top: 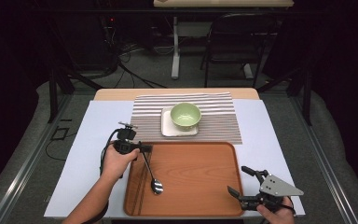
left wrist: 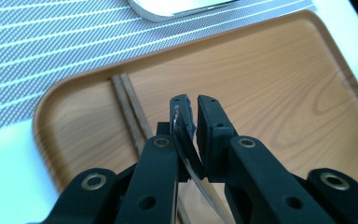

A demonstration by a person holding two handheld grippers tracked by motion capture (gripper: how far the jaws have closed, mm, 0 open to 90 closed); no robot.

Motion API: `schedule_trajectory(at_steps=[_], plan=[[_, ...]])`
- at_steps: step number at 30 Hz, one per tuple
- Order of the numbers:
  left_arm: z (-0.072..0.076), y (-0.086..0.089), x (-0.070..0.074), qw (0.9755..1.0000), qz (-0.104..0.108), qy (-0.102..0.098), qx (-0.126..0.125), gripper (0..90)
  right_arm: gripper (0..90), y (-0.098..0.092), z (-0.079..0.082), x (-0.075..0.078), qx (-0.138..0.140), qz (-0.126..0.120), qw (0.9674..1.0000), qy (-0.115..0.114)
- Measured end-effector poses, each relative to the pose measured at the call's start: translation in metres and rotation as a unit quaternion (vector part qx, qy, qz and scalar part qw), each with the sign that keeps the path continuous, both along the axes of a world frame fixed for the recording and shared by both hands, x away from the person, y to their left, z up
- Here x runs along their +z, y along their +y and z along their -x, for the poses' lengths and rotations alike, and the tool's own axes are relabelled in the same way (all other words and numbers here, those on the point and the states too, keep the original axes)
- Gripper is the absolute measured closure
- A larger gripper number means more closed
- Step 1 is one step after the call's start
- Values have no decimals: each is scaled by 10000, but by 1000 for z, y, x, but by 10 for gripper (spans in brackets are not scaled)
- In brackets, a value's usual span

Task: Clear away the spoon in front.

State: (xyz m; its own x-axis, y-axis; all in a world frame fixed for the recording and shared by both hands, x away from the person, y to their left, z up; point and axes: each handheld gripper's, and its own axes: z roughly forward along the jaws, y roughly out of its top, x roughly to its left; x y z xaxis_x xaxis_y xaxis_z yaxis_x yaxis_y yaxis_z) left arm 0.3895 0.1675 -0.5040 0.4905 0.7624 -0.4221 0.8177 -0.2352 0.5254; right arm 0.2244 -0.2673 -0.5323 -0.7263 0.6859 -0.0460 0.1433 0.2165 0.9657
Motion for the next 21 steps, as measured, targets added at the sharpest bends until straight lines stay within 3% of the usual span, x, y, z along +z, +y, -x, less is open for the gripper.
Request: schedule_trajectory(at_steps=[11,17,21], plan=[[-20,-35,-23,9985,-494,-46,-238,875,168,-1,0,0,12,0,10000,-12],[-24,-41,-30,9992,-342,53,-206,890,167,-1,0,0,20,2,10000,-21],[-26,-44,-33,9992,-350,46,-190,867,167,-1,0,1,31,-8,10000,-19]])
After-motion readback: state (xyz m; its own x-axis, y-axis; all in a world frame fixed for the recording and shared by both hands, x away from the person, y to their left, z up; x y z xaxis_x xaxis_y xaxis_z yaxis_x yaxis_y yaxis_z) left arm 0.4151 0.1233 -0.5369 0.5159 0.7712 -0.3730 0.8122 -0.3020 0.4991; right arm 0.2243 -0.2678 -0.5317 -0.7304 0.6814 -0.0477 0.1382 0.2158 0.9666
